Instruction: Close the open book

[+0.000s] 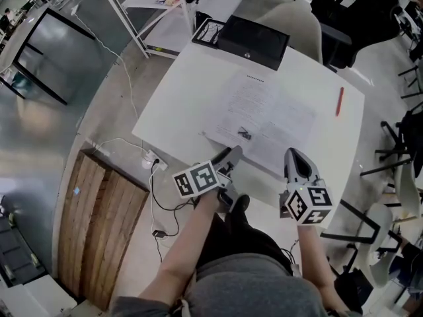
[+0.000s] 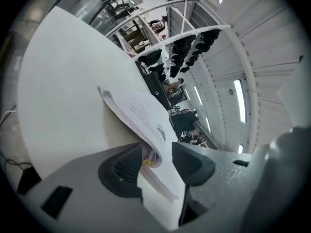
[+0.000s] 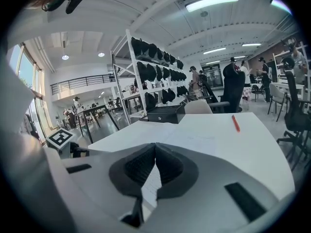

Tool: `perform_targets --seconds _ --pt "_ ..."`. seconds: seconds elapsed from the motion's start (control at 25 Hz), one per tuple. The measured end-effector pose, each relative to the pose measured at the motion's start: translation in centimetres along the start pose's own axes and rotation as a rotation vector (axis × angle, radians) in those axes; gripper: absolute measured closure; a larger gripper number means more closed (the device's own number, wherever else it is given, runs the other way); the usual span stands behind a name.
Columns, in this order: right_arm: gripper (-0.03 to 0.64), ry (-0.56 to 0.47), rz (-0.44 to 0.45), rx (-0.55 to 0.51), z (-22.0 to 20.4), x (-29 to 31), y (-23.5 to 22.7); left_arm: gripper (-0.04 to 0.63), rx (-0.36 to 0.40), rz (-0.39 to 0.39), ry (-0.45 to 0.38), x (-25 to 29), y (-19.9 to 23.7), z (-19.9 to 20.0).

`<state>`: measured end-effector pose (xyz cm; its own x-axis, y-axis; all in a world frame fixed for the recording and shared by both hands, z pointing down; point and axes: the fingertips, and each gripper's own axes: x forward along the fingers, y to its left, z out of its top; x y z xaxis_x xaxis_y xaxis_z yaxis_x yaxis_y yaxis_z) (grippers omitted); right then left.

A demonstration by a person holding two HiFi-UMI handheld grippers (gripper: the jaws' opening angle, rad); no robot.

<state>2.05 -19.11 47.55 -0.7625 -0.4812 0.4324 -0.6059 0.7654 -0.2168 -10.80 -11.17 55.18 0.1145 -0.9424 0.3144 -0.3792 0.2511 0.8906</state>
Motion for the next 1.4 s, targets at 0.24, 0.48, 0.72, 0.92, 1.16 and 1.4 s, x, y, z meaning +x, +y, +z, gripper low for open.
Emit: perform_targets --seconds 0.24,0.48,0.72,0.92,1.16,1.4 --pt "0.615 0.002 -0.009 -0.001 0.0 0.1 0.3 0.414 -0.09 -0.033 -0.015 0.5 0.3 0.8" --pt "0.615 0.0 -0.024 -0.002 0.2 0.2 0.4 0.414 -0.16 -0.062 -0.016 1.1 0.6 1.6" --pt "0.615 -0.009 -0.045 -0.001 0.5 -0.2 0.1 0.416 -0.245 -0.078 -0.009 1.8 1.1 1.9" --pt "0.615 -0.021 -0.07 0.002 0.8 -0.5 -0.3 0.482 -0.191 -0.036 0.005 2.1 1.4 2.2" --pt "0.615 -0.035 -0.101 0.021 0.8 -1.1 -0.7 0.523 -0.016 -0.002 0.045 2.0 0.0 2.5" --pt "0.615 -0.049 -0.131 0.041 0.5 -2.2 -1.1 0.556 0.247 0.004 0.119 2.1 -2.1 1.4"
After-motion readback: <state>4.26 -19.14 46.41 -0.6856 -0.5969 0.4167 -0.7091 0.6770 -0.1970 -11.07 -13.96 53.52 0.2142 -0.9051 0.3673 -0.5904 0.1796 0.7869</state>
